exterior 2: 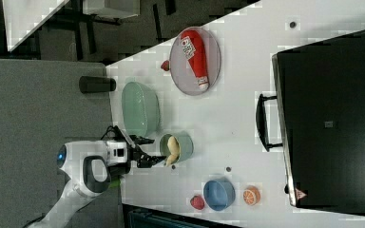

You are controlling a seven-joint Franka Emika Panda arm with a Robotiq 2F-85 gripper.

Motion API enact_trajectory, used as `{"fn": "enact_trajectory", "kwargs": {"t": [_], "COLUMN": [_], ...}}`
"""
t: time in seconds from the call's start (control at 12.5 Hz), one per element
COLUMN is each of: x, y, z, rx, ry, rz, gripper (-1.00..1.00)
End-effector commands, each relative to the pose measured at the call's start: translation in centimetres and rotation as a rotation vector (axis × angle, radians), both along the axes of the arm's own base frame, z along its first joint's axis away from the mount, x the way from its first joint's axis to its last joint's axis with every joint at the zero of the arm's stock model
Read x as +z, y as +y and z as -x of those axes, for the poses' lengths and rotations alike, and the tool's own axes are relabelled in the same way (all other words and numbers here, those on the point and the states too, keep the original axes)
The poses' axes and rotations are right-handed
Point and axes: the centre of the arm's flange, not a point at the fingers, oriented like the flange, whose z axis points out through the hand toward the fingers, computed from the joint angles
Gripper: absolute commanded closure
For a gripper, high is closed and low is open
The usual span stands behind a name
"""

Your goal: Pick Banana and place it in mug.

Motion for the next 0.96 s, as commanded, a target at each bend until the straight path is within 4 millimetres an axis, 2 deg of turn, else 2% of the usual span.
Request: {"fn": "enact_trajectory", "kwargs": {"t": [0.08, 0.16, 0.32, 0.48, 0.64, 0.8, 0.96], "x": [4.8, 6.7, 11.9, 17.4, 22.9, 27.1, 30.5], "y": [-1.1, -2.2, -5.1, -8.8, -13.3, -17.5, -21.1], "z": [-1.8, -2.3, -3.3, -4.0, -4.6, -4.4, -4.0], "rx": [-0.069, -0.085, -0.095, -0.080, -0.123, -0.160, -0.176], "ry": [-0.075, -0.078, -0.078, -0.066, -0.084, -0.087, -0.107], "rz": [-0.002, 0.012, 0.038, 0.051, 0.042, 0.029, 0.020], "gripper": [-1.00, -1.00, -1.00, -1.00, -1.00, -1.00, -1.00]}}
